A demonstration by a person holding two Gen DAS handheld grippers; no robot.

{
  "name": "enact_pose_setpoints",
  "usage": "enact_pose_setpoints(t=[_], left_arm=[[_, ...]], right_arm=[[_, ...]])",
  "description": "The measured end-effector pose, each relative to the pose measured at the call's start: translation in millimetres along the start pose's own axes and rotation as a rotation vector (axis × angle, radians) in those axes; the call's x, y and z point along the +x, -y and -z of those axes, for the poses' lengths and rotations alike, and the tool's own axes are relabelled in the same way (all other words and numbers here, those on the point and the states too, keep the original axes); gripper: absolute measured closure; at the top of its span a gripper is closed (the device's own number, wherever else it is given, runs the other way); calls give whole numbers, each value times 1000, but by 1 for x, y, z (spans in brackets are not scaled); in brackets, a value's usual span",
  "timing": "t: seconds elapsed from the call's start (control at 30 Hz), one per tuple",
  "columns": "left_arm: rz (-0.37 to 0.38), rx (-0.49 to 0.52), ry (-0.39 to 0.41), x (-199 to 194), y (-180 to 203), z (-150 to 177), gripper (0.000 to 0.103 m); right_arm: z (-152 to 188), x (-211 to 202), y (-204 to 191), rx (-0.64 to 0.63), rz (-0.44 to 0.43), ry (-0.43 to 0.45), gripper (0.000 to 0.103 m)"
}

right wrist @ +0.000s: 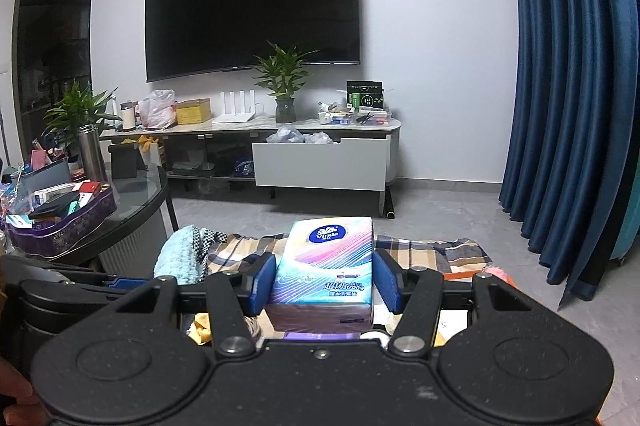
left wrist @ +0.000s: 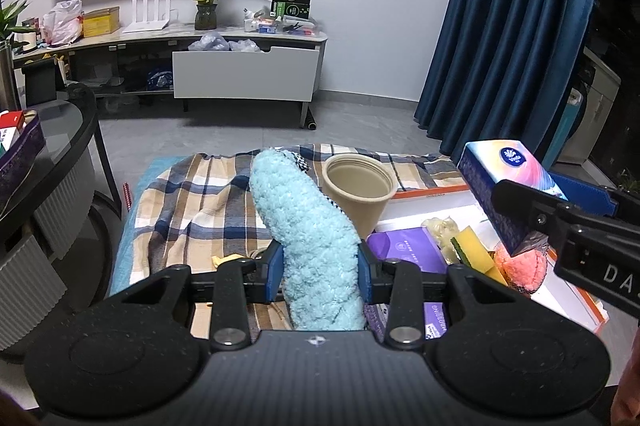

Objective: Organize soft objects
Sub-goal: 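Carry the blue sock and tissue pack in both tools over the white box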

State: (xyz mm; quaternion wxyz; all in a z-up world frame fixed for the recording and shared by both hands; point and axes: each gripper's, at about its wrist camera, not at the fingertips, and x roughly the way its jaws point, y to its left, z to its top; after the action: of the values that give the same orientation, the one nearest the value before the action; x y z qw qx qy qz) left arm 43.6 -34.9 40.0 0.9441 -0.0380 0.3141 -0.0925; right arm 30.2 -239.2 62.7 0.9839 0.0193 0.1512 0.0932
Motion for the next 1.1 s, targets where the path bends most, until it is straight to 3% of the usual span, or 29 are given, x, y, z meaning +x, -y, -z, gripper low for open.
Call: enact_pose_setpoints(t=[1.1], left_arm=[[56,53,-10,7,27,-1,65]], right_arm=[[3,1,16,42,61,10,38]])
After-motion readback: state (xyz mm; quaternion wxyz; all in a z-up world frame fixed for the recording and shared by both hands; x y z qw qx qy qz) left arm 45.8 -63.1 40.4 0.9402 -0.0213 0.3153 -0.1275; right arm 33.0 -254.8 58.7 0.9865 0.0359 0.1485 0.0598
